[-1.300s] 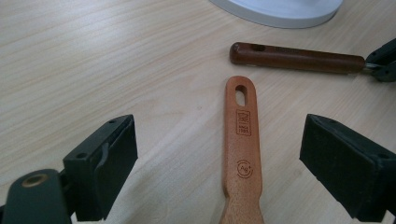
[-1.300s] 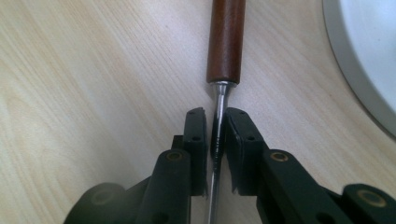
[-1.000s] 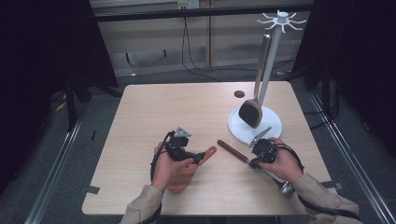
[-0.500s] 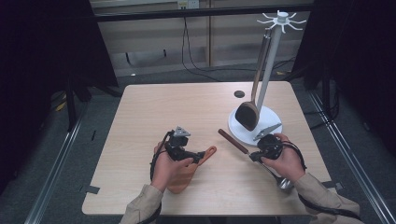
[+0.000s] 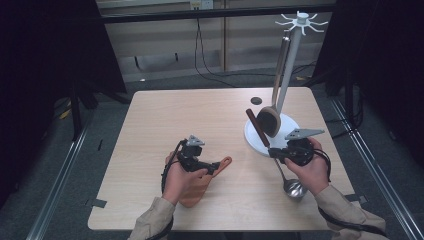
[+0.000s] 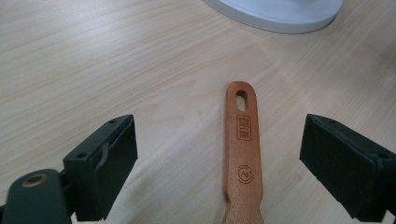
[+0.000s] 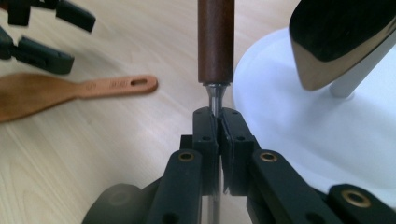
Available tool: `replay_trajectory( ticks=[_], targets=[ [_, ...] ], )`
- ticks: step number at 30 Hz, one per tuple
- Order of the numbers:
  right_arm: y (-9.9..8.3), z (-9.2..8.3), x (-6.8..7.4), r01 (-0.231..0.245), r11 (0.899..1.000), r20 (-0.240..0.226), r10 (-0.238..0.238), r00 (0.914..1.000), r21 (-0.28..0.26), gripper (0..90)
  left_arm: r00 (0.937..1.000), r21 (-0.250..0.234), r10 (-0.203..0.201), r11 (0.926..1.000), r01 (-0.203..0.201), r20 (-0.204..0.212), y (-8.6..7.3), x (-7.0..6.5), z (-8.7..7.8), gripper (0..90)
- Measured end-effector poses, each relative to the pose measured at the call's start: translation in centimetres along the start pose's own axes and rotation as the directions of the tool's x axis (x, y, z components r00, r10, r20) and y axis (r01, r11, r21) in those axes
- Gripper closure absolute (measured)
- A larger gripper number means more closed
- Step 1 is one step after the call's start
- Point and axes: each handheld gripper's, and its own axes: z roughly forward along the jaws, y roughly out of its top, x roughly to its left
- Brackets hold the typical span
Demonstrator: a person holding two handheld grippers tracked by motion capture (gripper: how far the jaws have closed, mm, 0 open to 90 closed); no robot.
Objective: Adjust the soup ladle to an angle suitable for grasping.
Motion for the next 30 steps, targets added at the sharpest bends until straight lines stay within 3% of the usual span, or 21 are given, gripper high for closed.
replay_trajectory(
  ticks=[2,3,4,9,18,20,21,23,29,30],
  targets=[
    [0.1,-0.3,-0.1,-0.013,1.0,0.006,0.013,0.9999,-0.028,85.9,1.0,-0.004,0.002,1.0,-0.002,0.0,-0.1,0.1,-0.1,11.1],
    [0.1,-0.4,-0.1,-0.015,0.999,0.007,0.016,0.9999,-0.038,85.9,0.9997,-0.024,-0.024,0.9994,0.024,-0.002,-0.1,-0.1,0.0,11.0],
    [0.1,-0.4,-0.1,-0.015,0.999,0.01,0.015,0.9998,-0.049,85.9,1.0,-0.008,0.001,1.0,-0.001,-0.007,0.0,0.1,-0.2,11.0],
    [0.2,-0.8,0.2,-0.03,0.994,0.034,0.034,0.9989,-0.105,85.9,0.9999,-0.025,-0.015,0.9996,0.015,-0.002,0.0,0.0,-0.2,11.0],
    [0.4,-1.8,0.5,-0.055,0.97,0.07,0.073,0.9948,-0.237,85.9,1.0,-0.012,-0.002,0.9999,0.002,-0.001,0.0,0.2,-0.2,11.0],
    [0.5,-1.9,0.5,-0.043,0.967,0.084,0.066,0.9943,-0.25,85.9,1.0,-0.01,-0.005,0.9999,0.005,-0.003,0.0,0.2,-0.2,11.0],
    [0.5,-2.0,0.7,-0.049,0.963,0.081,0.072,0.9941,-0.265,85.9,0.9996,-0.026,-0.027,0.9993,0.027,-0.003,0.0,0.1,-0.1,11.0],
    [0.6,-2.1,0.8,-0.04,0.96,0.083,0.065,0.9944,-0.277,85.9,1.0,-0.011,-0.005,0.9999,0.005,-0.003,0.0,0.2,-0.2,11.0],
    [0.7,-2.4,0.9,-0.056,0.949,0.073,0.082,0.9939,-0.31,85.9,1.0,-0.011,-0.007,0.9999,0.007,0.001,0.0,0.2,-0.2,11.0],
    [0.7,-2.5,0.9,-0.05,0.948,0.078,0.079,0.9939,-0.314,85.9,0.9996,-0.024,-0.027,0.9994,0.027,0.001,0.0,0.1,-0.1,11.0]
  ],
)
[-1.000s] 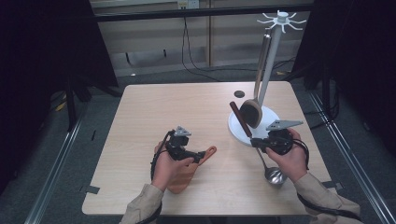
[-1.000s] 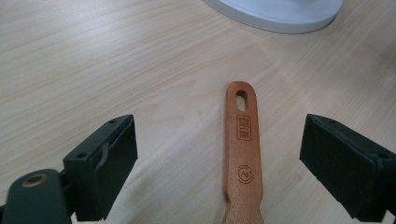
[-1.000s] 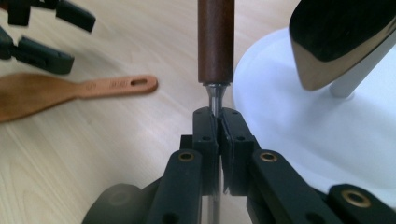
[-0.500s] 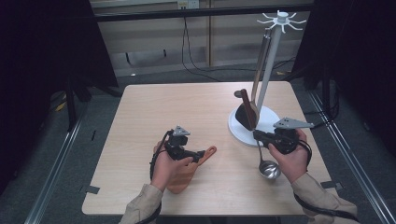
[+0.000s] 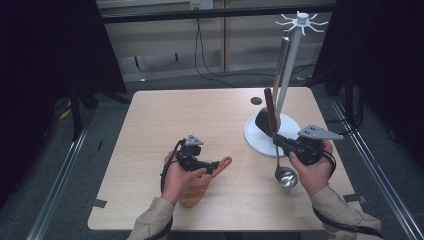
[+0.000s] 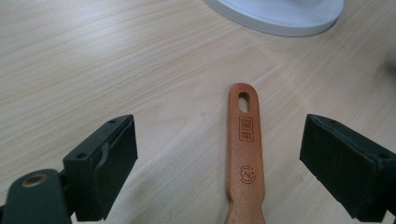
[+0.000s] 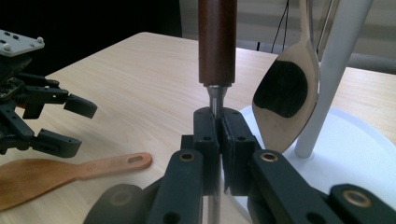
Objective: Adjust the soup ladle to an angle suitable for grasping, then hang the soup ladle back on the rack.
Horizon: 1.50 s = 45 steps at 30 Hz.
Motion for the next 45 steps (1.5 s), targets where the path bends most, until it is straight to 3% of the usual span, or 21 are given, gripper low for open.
replay_trajectory(
  ticks=[4,5,30,42,43,45],
  targets=[
    [0.3,-0.4,0.2,-0.004,1.0,0.007,0.005,1.0,-0.029,85.9,1.0,-0.003,-0.001,1.0,0.001,0.002,0.0,0.0,0.0,11.0],
    [0.4,-0.5,0.2,-0.002,0.999,0.008,0.002,1.0,-0.034,85.9,0.9998,0.014,0.022,0.9997,-0.022,-0.003,0.0,0.1,0.0,11.0],
    [1.6,-1.9,0.2,-0.023,0.986,0.035,0.029,0.9989,-0.165,85.9,0.9998,0.019,0.018,0.9996,-0.018,-0.001,0.0,0.0,0.1,11.0],
    [2.3,-2.3,0.2,-0.026,0.98,0.04,0.034,0.9986,-0.196,85.9,0.9999,0.02,0.015,0.9997,-0.015,-0.001,0.0,0.1,0.1,11.0],
    [2.3,-2.3,0.1,-0.026,0.98,0.042,0.035,0.9985,-0.199,85.9,1.0,0.009,0.0,1.0,-0.001,0.001,0.0,0.0,0.2,11.0],
    [2.4,-2.4,0.1,-0.028,0.978,0.043,0.038,0.9984,-0.205,85.9,0.9999,0.021,0.013,0.9997,-0.013,-0.002,0.0,0.0,0.2,11.0]
  ],
)
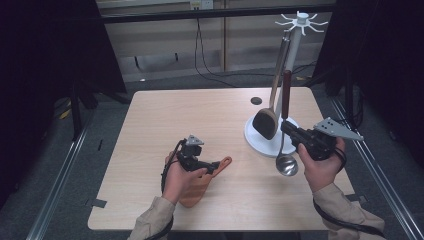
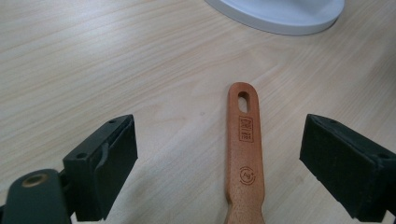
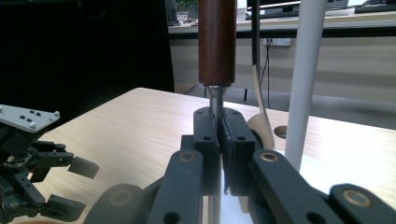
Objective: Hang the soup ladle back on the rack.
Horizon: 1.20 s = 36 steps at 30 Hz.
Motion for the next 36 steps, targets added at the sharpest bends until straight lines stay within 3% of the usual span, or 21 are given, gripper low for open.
replay_trajectory(
  ticks=[2,3,5,8,10,36],
  targets=[
    [0.1,-0.1,0.0,0.002,1.0,0.001,-0.002,1.0,0.0,85.9,0.9998,-0.016,-0.016,0.9998,0.016,0.008,-0.1,-0.2,0.1,11.0],
    [0.1,-0.1,-0.1,0.003,1.0,0.0,-0.003,1.0,-0.002,85.9,0.9999,-0.002,0.004,1.0,-0.004,0.01,-0.2,0.0,0.1,11.0],
    [0.2,-0.1,-0.1,0.002,1.0,-0.001,-0.002,1.0,-0.006,85.9,1.0,0.008,0.005,1.0,-0.005,0.006,-0.3,-0.1,0.0,11.0],
    [0.4,-0.2,0.0,0.01,1.0,0.007,-0.01,0.9999,-0.019,85.9,0.9998,-0.014,-0.022,0.9997,0.022,0.0,-0.2,-0.2,0.0,11.0],
    [0.6,-0.2,0.1,0.01,0.999,0.008,-0.01,0.9999,-0.03,85.9,1.0,-0.002,0.004,1.0,-0.004,0.005,-0.1,-0.1,-0.1,11.0],
    [2.2,-0.2,0.8,0.06,0.99,0.086,-0.049,0.9951,-0.13,85.8,1.0,-0.004,-0.002,1.0,0.002,0.009,-0.2,-0.2,0.1,11.0]
  ],
)
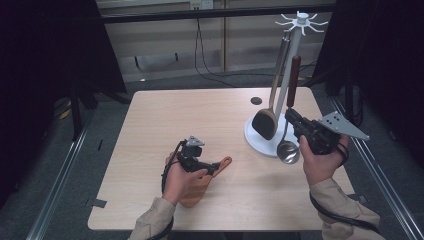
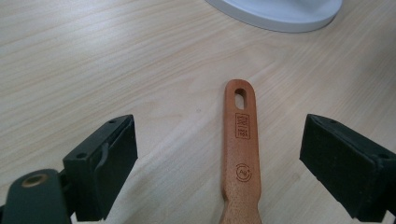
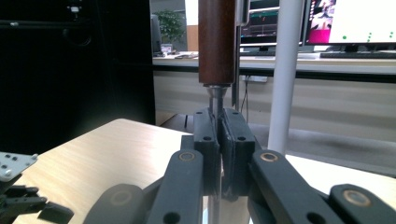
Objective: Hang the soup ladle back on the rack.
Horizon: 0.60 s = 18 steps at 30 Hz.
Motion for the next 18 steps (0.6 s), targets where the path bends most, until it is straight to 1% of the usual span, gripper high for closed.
replay_trajectory(
  ticks=[1,4,6,7,10,11,15,18],
  targets=[
    [0.1,0.0,0.0,-0.003,1.0,-0.003,0.003,1.0,-0.002,85.9,1.0,-0.001,-0.008,1.0,0.008,0.002,0.0,0.0,0.0,11.0],
    [0.3,0.1,-0.1,-0.012,1.0,0.004,0.012,0.9999,-0.009,85.9,1.0,0.0,-0.006,1.0,0.006,-0.001,0.0,0.0,0.0,11.0],
    [0.6,0.1,-0.1,-0.003,1.0,0.013,0.003,0.9999,-0.02,85.8,1.0,0.006,0.004,1.0,-0.004,-0.006,0.0,0.0,0.0,11.0],
    [0.7,0.1,-0.2,0.0,1.0,0.014,0.0,0.9999,-0.022,85.8,1.0,0.003,0.002,1.0,-0.002,-0.001,0.0,0.1,0.0,11.0],
    [1.1,0.0,-0.4,-0.008,0.999,0.024,0.009,0.9997,-0.041,85.9,1.0,-0.001,-0.008,1.0,0.008,-0.002,0.0,0.0,0.0,11.0],
    [1.3,0.0,-0.5,-0.017,0.999,0.028,0.018,0.9995,-0.045,85.8,1.0,0.007,0.0,1.0,0.0,-0.002,0.0,0.1,0.0,11.0],
    [1.8,0.2,-0.8,-0.032,0.998,0.04,0.035,0.9986,-0.057,85.8,1.0,0.007,-0.001,1.0,0.001,-0.001,0.0,0.1,0.0,11.0],
    [2.2,0.4,-0.8,-0.022,0.998,0.044,0.024,0.9988,-0.053,85.8,1.0,0.003,-0.003,1.0,0.003,-0.002,0.0,0.1,0.0,11.0]
  ],
)
